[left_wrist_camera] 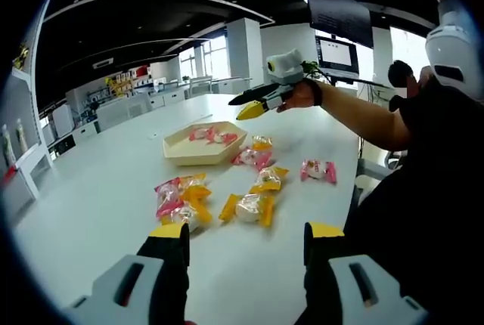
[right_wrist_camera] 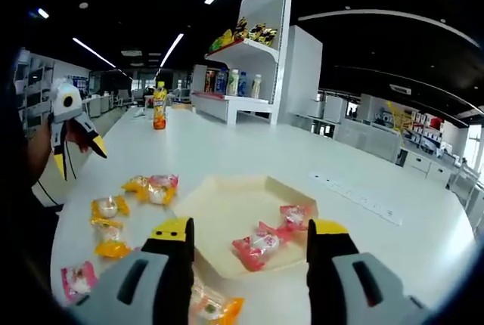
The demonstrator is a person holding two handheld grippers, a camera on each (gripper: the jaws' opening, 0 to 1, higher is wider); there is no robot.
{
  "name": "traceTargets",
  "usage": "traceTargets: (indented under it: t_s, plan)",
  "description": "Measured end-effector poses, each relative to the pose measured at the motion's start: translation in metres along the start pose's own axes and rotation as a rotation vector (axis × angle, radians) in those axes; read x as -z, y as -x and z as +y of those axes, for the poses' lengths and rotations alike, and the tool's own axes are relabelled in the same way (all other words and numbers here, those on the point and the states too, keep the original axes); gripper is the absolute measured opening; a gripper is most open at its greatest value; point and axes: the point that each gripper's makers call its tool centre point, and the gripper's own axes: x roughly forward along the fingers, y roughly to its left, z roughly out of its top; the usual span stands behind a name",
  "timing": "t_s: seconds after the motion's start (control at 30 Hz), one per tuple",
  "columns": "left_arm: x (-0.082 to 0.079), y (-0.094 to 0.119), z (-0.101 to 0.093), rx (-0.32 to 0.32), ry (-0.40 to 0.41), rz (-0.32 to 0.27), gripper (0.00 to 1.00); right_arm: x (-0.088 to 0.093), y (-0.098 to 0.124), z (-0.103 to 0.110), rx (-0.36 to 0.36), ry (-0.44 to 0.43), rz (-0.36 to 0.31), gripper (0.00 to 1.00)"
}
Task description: Pick up the marshmallows scattered on the table and place them into the bowl on the table
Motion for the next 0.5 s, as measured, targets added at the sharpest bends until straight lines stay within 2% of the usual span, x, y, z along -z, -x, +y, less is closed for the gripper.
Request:
traceTargets:
  t_s: [0.2,0.27,0.3,0.37,0.5]
  plan:
    - [0.0,0.0,0.0,0.002,0.0,-0.001,0.6,0.004,0.009,0.003,-0.053,0.015,0.033,0.59]
    - [-0.001,0.0,0.0,0.001,0.001,-0.002,0.6,0.003,0.013,0.004,-0.07,0.078,0.042,0.55]
    - [0.0,-0.001,0.0,0.0,0.001,-0.001,0.6,0.003,0.016,0.006,-0.079,0.102,0.045,0.5]
    - [0.0,-0.001,0.0,0.003,0.001,0.0,0.6,0.006,0.02,0.012,-0.129,0.136,0.073,0.45]
    - [0.0,-0.002,-0.002,0.007,-0.002,0.0,0.6,0.004,0.027,0.029,-0.206,0.23,0.078,0.47]
